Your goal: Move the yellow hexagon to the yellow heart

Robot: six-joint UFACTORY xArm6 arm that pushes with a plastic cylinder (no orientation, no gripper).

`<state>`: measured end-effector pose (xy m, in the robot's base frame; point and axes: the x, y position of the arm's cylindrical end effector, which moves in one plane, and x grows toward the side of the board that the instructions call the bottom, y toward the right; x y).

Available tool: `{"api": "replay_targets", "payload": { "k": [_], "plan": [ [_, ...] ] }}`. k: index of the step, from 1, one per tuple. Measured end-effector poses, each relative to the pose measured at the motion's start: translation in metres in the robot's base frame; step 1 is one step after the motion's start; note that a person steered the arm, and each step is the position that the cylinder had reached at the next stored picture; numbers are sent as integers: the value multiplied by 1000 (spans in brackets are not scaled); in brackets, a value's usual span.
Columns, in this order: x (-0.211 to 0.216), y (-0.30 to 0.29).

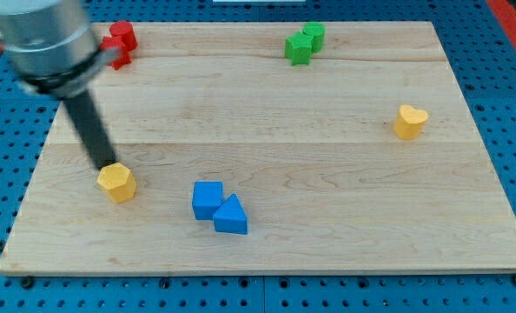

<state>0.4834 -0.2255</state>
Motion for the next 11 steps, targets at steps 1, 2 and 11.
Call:
{"api": "replay_targets", "payload": {
  "k": [1,2,11],
  "plan": [
    [41,14],
    [31,103],
    [-120,198]
  ]
}}
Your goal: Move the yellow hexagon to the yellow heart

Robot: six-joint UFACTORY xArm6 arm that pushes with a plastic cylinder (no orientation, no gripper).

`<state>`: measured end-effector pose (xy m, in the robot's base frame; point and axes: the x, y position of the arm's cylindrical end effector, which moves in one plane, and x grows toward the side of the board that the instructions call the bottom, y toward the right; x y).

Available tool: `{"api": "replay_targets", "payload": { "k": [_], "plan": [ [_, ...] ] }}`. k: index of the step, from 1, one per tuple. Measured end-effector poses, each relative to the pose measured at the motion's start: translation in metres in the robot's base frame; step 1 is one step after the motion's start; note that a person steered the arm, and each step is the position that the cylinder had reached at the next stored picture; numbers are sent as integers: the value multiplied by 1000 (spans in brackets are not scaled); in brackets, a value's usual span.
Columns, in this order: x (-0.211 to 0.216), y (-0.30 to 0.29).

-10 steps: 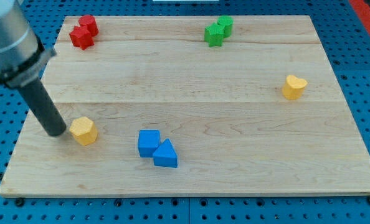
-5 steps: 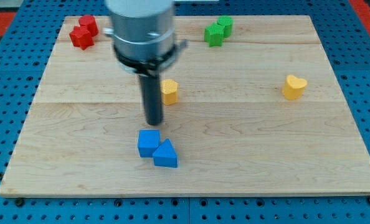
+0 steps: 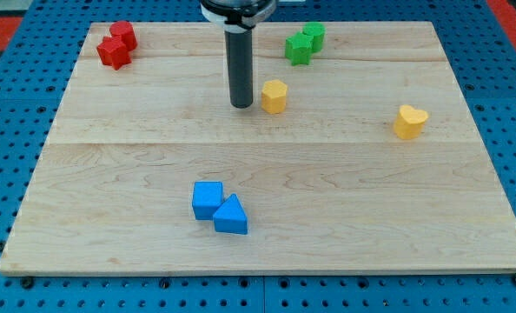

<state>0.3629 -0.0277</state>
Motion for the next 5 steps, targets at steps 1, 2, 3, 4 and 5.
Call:
{"api": "replay_targets", "payload": {
  "k": [1,2,3,4,5],
  "plan": [
    [-14,101],
    [-9,179],
    [5,206],
    [9,204],
    [-6,193]
  ]
}}
